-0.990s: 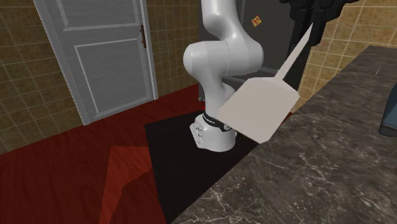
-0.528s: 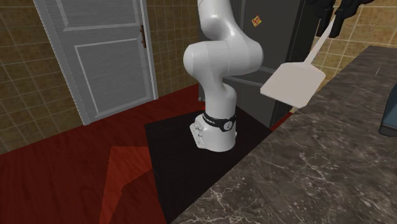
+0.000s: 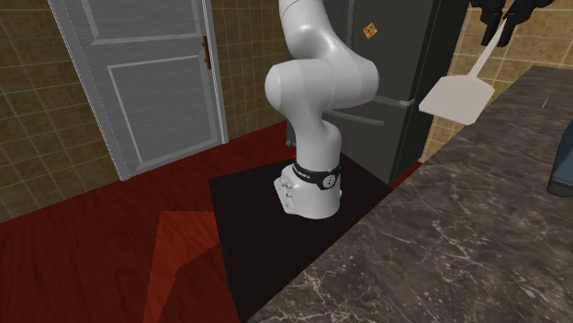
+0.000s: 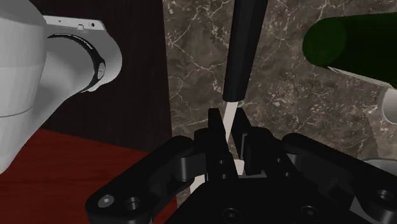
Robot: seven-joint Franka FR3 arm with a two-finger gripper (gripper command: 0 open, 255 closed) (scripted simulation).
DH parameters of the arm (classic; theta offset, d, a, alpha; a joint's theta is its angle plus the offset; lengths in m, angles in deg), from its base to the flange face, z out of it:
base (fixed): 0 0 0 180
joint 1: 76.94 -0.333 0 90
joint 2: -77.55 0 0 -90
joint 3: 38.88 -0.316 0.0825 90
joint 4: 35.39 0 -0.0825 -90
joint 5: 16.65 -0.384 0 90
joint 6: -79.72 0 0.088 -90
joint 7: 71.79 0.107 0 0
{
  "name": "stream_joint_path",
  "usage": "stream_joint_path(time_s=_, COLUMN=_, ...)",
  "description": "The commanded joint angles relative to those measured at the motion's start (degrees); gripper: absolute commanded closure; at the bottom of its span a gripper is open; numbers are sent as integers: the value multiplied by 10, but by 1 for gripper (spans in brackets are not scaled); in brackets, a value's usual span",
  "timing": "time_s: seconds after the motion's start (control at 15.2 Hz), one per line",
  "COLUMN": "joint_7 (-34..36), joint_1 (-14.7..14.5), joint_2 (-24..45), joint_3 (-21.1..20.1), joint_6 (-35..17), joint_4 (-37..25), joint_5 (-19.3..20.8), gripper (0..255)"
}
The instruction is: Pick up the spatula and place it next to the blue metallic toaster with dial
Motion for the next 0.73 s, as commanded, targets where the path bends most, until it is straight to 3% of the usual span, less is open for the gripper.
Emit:
stream_joint_path(time_s=0.0, joint_7=30, joint_1=-9, joint_2=-10, joint_3=-25, joint_6=9, joint_4=-4, joint_5=-23, gripper=255)
stream_joint_path(time_s=0.66, joint_7=167, joint_1=-40, joint_2=-25, joint_3=-151, joint_6=22, joint_4=-44, joint_5=-127, gripper=255)
